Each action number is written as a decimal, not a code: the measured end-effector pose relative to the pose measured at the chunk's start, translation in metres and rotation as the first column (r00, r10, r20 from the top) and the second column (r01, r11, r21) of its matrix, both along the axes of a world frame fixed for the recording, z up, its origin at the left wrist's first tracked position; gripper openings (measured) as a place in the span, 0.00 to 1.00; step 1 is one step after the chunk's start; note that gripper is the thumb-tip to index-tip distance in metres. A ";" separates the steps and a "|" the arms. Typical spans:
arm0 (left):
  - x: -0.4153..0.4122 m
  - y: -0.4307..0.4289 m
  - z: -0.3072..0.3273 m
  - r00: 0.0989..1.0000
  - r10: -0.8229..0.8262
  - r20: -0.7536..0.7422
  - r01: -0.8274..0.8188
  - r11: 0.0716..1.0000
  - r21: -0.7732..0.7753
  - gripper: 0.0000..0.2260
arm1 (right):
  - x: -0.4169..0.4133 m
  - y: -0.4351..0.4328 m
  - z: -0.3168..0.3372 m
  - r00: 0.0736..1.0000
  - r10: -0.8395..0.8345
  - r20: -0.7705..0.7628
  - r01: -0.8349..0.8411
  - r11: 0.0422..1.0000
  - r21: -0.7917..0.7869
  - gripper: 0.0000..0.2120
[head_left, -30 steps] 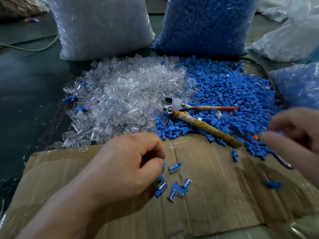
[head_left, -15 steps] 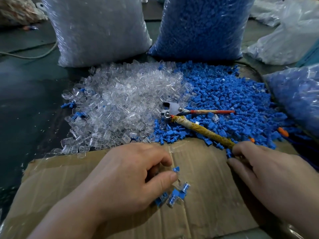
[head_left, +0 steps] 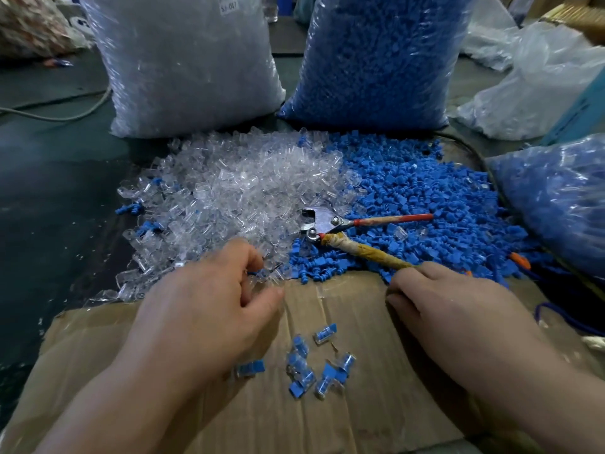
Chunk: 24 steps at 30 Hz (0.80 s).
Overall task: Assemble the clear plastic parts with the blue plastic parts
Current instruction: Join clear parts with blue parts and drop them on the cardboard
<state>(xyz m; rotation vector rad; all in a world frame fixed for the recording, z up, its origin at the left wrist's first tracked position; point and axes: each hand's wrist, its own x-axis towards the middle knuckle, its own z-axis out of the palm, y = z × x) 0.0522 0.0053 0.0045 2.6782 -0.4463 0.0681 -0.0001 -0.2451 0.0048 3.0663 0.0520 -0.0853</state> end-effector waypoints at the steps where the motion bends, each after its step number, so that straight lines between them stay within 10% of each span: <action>1: 0.000 -0.001 -0.001 1.000 -0.006 -0.004 0.006 0.998 0.058 0.17 | 0.003 0.002 -0.001 1.000 0.008 0.003 -0.008 1.000 0.027 0.09; 24: 0.000 -0.016 -0.008 0.998 -0.051 0.036 0.050 0.998 0.028 0.18 | 0.045 0.055 -0.010 0.938 0.108 0.330 -0.308 0.695 0.649 0.05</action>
